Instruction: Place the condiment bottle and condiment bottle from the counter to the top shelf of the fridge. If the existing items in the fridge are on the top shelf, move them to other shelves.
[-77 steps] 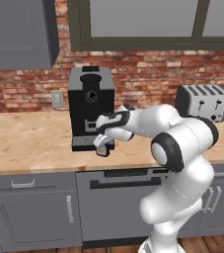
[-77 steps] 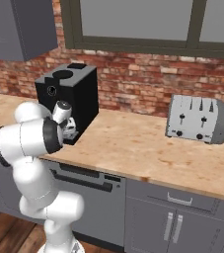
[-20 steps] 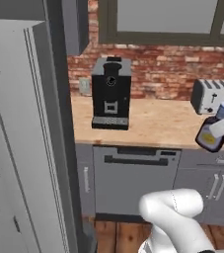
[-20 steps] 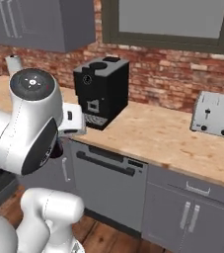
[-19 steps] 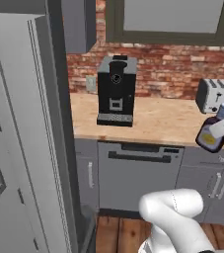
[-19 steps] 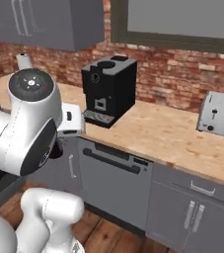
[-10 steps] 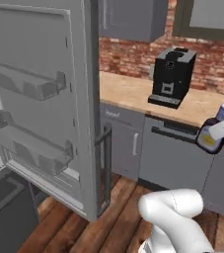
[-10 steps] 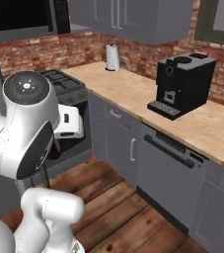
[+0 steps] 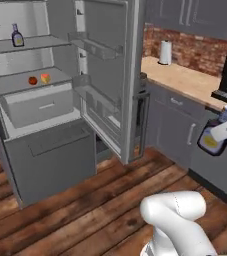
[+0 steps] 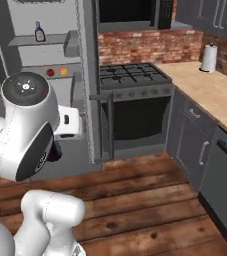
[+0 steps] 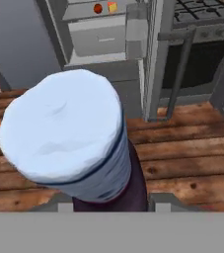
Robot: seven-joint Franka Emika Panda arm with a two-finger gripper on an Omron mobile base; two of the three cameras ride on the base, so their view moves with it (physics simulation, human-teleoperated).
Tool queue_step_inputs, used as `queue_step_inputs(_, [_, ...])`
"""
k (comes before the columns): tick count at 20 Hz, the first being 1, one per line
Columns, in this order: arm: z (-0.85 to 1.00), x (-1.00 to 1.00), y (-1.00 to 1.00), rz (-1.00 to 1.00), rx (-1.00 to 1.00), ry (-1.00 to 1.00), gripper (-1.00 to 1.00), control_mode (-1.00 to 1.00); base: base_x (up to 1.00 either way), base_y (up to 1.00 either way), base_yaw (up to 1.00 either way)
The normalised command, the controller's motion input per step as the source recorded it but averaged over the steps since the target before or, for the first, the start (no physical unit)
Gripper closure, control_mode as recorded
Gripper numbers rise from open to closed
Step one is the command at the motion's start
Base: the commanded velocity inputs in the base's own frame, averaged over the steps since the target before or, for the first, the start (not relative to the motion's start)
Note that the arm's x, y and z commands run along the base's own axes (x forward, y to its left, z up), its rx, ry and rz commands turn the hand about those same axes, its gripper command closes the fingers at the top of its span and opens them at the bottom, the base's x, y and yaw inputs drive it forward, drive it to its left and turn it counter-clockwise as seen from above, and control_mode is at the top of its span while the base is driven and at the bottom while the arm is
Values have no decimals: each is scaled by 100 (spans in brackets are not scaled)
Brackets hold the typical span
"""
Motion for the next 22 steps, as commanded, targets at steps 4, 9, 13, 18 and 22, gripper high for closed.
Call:
queue_step_inputs(4, [0, 0, 0, 0, 0, 0, 100, 100, -64, 58, 65])
queue_step_inputs(9, [0, 0, 0, 0, 0, 0, 100, 100, 24, 93, 36])
queue_step_inputs(13, [0, 0, 0, 0, 0, 0, 100, 100, 93, 52, 10])
queue_step_inputs(18, [0, 0, 0, 0, 0, 0, 100, 100, 100, 12, 1])
queue_step_inputs(22, [0, 0, 0, 0, 0, 0, 100, 100, 100, 0, 2])
